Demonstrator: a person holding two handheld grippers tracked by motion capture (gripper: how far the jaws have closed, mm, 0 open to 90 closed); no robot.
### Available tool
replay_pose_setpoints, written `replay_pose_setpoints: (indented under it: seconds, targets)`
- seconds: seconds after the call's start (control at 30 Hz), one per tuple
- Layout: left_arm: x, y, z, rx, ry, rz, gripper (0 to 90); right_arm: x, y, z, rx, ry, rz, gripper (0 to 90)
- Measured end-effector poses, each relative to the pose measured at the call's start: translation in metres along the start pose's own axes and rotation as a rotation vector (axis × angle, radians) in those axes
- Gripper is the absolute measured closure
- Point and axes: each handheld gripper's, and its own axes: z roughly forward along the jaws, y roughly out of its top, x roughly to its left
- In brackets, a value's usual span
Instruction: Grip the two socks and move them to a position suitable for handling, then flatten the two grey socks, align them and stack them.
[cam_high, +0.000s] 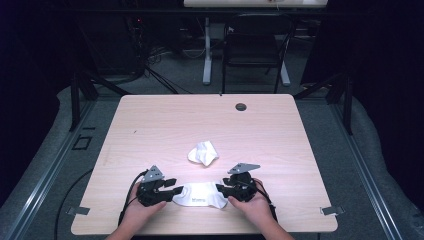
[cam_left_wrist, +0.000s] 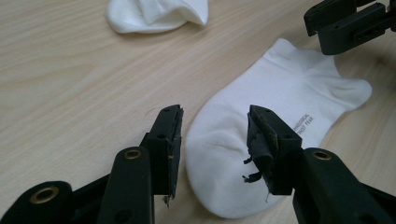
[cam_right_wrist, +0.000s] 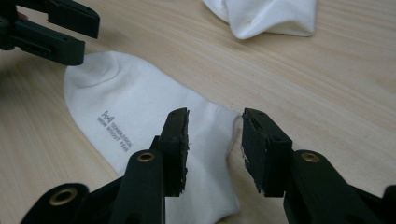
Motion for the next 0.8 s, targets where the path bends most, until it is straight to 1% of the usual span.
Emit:
replay_pose_setpoints:
  seconds: [0.03, 0.07, 0.1, 0.17, 0.2, 0.27, 0.3, 0.5, 0.53, 0.6, 0.67, 0.7, 0.8]
  targets:
    - [0.003, 0.000, -0.002, -0.012, 0.008, -0.014, 54.2, -0.002, 0.006, 0.000, 0.000, -0.006, -0.004, 61.0]
    - [0.005, 0.001, -0.003, -0.017, 0.011, -0.026, 53.8, -0.002, 0.008, 0.001, -0.009, -0.005, -0.006, 61.0]
    - [0.007, 0.001, -0.005, -0.023, 0.017, -0.030, 53.6, -0.002, 0.012, 0.000, -0.002, -0.011, -0.004, 61.0]
    - [0.009, 0.001, -0.006, -0.031, 0.023, -0.036, 53.3, -0.003, 0.021, -0.001, -0.018, -0.020, -0.022, 60.5]
    - [0.011, 0.002, -0.007, -0.031, 0.031, -0.039, 52.9, -0.003, 0.027, 0.000, -0.030, -0.018, -0.019, 60.1]
    - [0.014, 0.002, -0.010, -0.036, 0.036, -0.047, 51.9, -0.003, 0.036, 0.002, -0.040, -0.021, -0.032, 59.4]
    - [0.016, 0.002, -0.012, -0.043, 0.045, -0.059, 51.7, -0.003, 0.041, 0.003, -0.037, -0.028, -0.037, 59.3]
    - [0.021, 0.001, -0.014, -0.048, 0.061, -0.070, 51.5, 0.002, 0.061, 0.016, -0.018, -0.050, -0.079, 61.5]
    - [0.022, 0.001, -0.015, -0.045, 0.068, -0.069, 51.4, 0.003, 0.064, 0.018, -0.020, -0.049, -0.081, 61.8]
    - [0.023, 0.000, -0.016, -0.050, 0.067, -0.075, 51.4, 0.004, 0.070, 0.023, -0.020, -0.047, -0.065, 62.6]
    - [0.024, 0.000, -0.017, -0.047, 0.068, -0.073, 51.4, 0.003, 0.073, 0.026, -0.017, -0.045, -0.069, 62.9]
    - [0.026, 0.000, -0.017, -0.054, 0.071, -0.077, 51.5, 0.003, 0.079, 0.031, -0.018, -0.047, -0.062, 63.7]
    - [0.029, 0.000, -0.018, -0.059, 0.079, -0.083, 51.5, 0.003, 0.087, 0.037, -0.006, -0.052, -0.069, 64.7]
